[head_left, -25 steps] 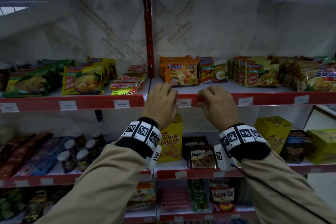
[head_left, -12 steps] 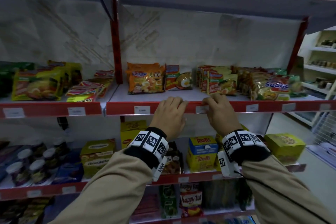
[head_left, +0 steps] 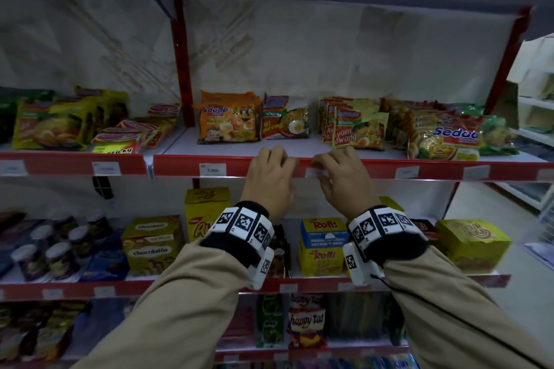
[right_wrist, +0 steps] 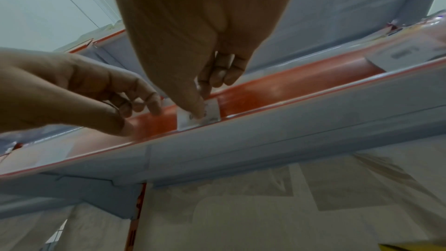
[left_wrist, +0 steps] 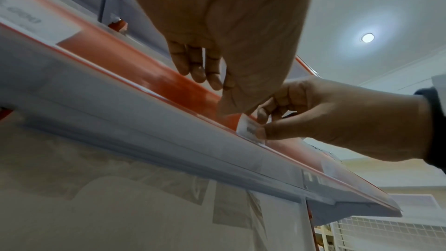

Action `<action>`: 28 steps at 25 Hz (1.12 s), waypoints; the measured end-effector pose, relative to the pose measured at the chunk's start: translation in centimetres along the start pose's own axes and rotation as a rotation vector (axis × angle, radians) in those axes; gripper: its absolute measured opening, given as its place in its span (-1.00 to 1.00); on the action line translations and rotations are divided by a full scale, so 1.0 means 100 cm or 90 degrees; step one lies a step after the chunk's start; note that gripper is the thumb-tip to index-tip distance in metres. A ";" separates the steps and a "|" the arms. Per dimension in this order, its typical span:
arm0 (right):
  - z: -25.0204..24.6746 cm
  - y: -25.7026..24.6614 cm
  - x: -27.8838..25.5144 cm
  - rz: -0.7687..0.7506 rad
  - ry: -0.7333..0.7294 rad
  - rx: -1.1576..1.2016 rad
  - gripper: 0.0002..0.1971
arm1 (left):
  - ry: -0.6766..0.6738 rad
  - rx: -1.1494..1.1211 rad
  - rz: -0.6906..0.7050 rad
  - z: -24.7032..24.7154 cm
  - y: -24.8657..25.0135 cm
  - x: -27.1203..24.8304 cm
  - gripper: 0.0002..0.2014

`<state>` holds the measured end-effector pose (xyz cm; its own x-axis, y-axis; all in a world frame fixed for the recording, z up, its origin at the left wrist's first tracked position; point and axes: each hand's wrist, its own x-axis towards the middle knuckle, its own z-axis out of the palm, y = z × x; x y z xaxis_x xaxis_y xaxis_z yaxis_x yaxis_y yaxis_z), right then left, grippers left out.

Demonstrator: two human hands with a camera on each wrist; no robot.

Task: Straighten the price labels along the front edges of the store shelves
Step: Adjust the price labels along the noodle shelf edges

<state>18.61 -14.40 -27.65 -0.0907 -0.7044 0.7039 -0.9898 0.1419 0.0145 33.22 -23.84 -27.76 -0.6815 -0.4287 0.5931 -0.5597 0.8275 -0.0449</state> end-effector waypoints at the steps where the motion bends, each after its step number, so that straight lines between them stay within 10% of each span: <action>1: 0.000 0.000 0.000 0.001 -0.015 -0.007 -0.80 | 0.000 -0.009 -0.015 0.002 0.001 0.000 -0.66; 17: 0.001 -0.008 0.007 0.270 0.084 0.646 -0.82 | 0.139 -0.256 -0.110 0.010 0.005 0.001 -0.70; 28: 0.001 0.006 0.011 0.142 0.098 0.383 -0.98 | 0.095 -0.172 -0.046 0.007 -0.004 0.002 -0.80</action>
<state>17.90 -15.18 -26.98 -0.3277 -0.5890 0.7387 -0.8424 -0.1718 -0.5108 32.95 -24.56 -28.18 -0.5569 -0.4485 0.6991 -0.4445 0.8719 0.2053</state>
